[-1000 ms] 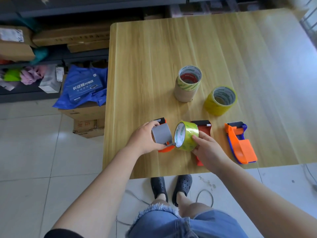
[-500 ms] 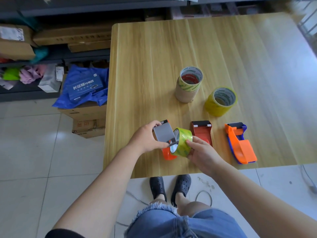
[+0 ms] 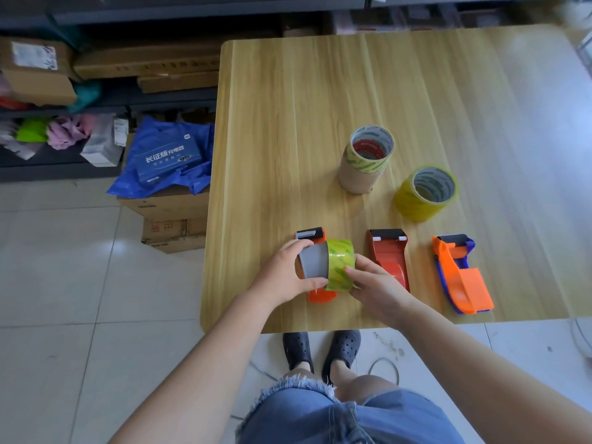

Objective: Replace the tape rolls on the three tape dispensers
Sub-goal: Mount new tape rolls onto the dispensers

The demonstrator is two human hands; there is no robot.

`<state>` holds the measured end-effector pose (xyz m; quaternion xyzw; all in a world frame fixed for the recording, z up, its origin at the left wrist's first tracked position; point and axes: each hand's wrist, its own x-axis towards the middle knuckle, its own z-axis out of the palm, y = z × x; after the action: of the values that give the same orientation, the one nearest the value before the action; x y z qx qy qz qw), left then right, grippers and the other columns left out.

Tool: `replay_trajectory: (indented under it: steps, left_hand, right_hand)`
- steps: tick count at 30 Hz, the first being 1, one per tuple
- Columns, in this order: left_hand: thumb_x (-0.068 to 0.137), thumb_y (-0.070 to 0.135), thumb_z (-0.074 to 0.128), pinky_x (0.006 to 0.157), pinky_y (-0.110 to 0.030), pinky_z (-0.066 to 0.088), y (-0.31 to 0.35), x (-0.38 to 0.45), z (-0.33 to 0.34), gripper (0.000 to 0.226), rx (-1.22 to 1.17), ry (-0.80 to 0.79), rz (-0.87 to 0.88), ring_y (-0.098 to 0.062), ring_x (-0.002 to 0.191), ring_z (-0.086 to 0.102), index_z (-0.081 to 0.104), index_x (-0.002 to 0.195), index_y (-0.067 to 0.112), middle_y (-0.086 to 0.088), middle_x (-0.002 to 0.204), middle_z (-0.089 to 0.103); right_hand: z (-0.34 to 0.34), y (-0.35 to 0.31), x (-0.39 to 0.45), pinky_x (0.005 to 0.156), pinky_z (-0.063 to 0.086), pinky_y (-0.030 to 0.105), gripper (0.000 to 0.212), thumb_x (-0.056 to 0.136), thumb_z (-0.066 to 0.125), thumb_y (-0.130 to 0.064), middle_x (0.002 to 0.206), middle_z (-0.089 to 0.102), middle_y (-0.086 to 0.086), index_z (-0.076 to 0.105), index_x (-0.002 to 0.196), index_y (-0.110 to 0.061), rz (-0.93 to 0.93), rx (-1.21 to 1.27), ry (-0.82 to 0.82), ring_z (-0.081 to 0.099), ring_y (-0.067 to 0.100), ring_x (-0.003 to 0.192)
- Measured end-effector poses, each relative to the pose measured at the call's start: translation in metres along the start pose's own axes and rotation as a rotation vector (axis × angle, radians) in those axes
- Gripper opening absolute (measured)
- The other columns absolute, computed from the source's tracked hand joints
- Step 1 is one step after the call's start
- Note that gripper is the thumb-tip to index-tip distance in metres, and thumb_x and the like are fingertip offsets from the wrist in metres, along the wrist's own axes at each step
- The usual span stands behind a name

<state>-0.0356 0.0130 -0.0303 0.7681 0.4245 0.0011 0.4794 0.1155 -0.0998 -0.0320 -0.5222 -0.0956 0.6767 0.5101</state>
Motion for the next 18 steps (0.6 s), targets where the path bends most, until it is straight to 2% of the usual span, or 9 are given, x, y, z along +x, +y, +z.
replay_trajectory:
  steps: [4,7,8,10,12,13,15,17,18]
  left_hand:
    - [0.074,0.024,0.077,0.09,-0.021,0.038,-0.008,-0.002,0.004,0.061,-0.06,-0.027,0.007,-0.013,0.117,0.047,0.049,0.128,0.019,0.005,0.131,0.048]
    - [0.081,0.019,0.071,0.087,-0.015,0.04,-0.013,-0.004,0.007,0.051,-0.162,-0.022,-0.044,-0.012,0.118,0.049,0.05,0.127,0.019,0.008,0.125,0.051]
    - [0.083,0.017,0.068,0.094,-0.017,0.039,-0.015,-0.005,0.009,0.051,-0.256,-0.012,-0.075,-0.012,0.123,0.047,0.048,0.13,0.02,0.008,0.128,0.051]
    - [0.087,0.017,0.064,0.107,-0.025,0.03,-0.016,-0.008,0.013,0.06,-0.471,0.013,-0.159,-0.006,0.131,0.036,0.035,0.139,0.022,0.011,0.142,0.042]
    - [0.088,0.018,0.062,0.107,-0.027,0.025,-0.011,-0.01,0.018,0.07,-0.577,0.067,-0.236,-0.004,0.134,0.028,0.022,0.145,0.025,0.015,0.15,0.031]
    - [0.088,0.018,0.063,0.106,-0.028,0.026,-0.008,-0.01,0.019,0.074,-0.59,0.109,-0.268,-0.007,0.137,0.027,0.019,0.147,0.027,0.014,0.152,0.028]
    - [0.087,0.021,0.063,0.105,-0.031,0.03,-0.003,-0.009,0.019,0.075,-0.605,0.167,-0.336,-0.015,0.138,0.029,0.019,0.147,0.03,0.008,0.151,0.028]
    - [0.09,0.027,0.059,0.104,-0.033,0.036,-0.002,-0.007,0.02,0.055,-0.644,0.118,-0.409,-0.017,0.13,0.041,0.035,0.14,0.025,0.005,0.142,0.042]
    - [0.092,0.03,0.054,0.104,-0.035,0.04,-0.003,-0.007,0.023,0.039,-0.66,0.066,-0.447,-0.019,0.123,0.049,0.047,0.13,0.024,0.002,0.136,0.051]
  right_hand:
    - [-0.001,0.004,0.005,0.096,0.045,0.033,0.026,0.095,0.043,-0.003,0.104,0.068,0.006,0.062,0.108,-0.014,0.043,-0.087,-0.011,0.064,0.017,0.094]
    - [0.0,0.01,0.01,0.092,0.048,0.028,0.025,0.094,0.048,-0.006,0.123,0.058,0.013,0.06,0.112,-0.019,0.055,-0.172,0.048,0.061,0.019,0.103]
    - [-0.001,0.012,0.012,0.09,0.048,0.027,0.026,0.093,0.051,-0.007,0.13,0.053,0.014,0.058,0.113,-0.022,0.054,-0.212,0.066,0.06,0.021,0.107]
    - [-0.001,0.014,0.016,0.09,0.049,0.028,0.026,0.093,0.054,-0.009,0.131,0.051,0.012,0.054,0.113,-0.025,0.061,-0.282,0.057,0.06,0.023,0.108]
    - [0.001,0.012,0.017,0.097,0.049,0.037,0.026,0.092,0.055,-0.009,0.125,0.053,0.011,0.045,0.114,-0.021,0.066,-0.317,0.05,0.061,0.024,0.102]
    - [0.002,0.011,0.019,0.1,0.047,0.042,0.033,0.091,0.057,-0.01,0.127,0.05,0.008,0.039,0.116,-0.022,0.061,-0.327,0.071,0.06,0.025,0.103]
    - [0.0,0.009,0.022,0.104,0.043,0.047,0.06,0.087,0.064,-0.012,0.137,0.037,0.0,0.027,0.13,-0.032,0.068,-0.321,0.097,0.056,0.025,0.115]
    - [-0.001,0.009,0.026,0.106,0.041,0.047,0.083,0.082,0.068,-0.012,0.141,0.036,-0.001,0.016,0.142,-0.037,0.114,-0.281,0.058,0.053,0.025,0.12]
    - [0.0,0.009,0.028,0.107,0.04,0.047,0.086,0.082,0.069,-0.012,0.141,0.04,0.0,0.015,0.145,-0.036,0.132,-0.276,0.03,0.054,0.024,0.12]
